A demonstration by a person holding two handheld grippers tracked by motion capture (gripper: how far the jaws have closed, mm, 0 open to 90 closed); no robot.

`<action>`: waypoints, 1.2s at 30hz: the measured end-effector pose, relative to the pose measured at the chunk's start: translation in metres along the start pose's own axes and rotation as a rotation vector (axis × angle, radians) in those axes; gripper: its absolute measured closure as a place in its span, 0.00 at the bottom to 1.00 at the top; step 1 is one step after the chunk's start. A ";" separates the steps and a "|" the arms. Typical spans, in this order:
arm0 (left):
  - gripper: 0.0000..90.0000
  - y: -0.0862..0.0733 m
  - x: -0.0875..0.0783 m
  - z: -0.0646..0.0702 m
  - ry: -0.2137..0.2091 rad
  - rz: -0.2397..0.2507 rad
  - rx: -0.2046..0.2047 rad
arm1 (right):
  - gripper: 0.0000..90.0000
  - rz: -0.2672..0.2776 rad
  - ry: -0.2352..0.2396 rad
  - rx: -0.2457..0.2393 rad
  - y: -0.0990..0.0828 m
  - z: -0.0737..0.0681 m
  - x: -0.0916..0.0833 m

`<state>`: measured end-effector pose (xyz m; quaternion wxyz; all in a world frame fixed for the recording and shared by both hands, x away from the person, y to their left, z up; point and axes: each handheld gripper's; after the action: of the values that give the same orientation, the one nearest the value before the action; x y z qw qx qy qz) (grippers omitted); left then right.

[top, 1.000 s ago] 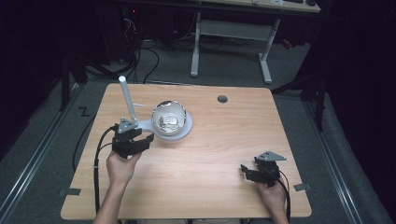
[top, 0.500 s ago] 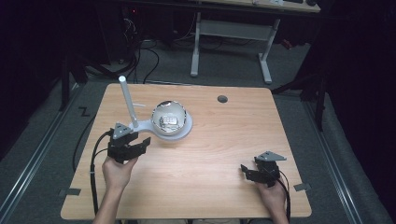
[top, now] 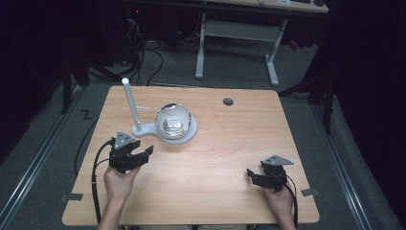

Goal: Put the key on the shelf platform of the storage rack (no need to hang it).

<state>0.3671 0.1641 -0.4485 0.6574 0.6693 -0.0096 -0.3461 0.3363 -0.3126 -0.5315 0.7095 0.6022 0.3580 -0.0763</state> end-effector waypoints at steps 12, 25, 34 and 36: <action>0.48 -0.015 -0.002 -0.001 0.010 -0.018 -0.011 | 0.33 0.000 0.000 0.000 0.000 0.000 0.000; 0.48 -0.029 0.000 -0.001 0.007 -0.041 -0.026 | 0.33 0.000 0.000 0.000 0.000 0.000 0.000; 0.48 -0.039 0.004 0.001 0.006 -0.056 -0.032 | 0.33 0.000 0.000 0.000 0.000 0.000 0.000; 0.48 -0.042 0.005 0.001 0.007 -0.057 -0.036 | 0.33 0.000 0.000 0.000 0.000 0.000 0.000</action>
<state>0.3519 0.1665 -0.4878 0.6593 0.6586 0.0182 -0.3624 0.3363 -0.3126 -0.5315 0.7095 0.6022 0.3578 -0.0766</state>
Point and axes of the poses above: each handheld gripper's, and its own axes: x roughly forward along the jaws, y roughly out of its top, z roughly to its right, and after that the axes turned 7 degrees about z, right-handed
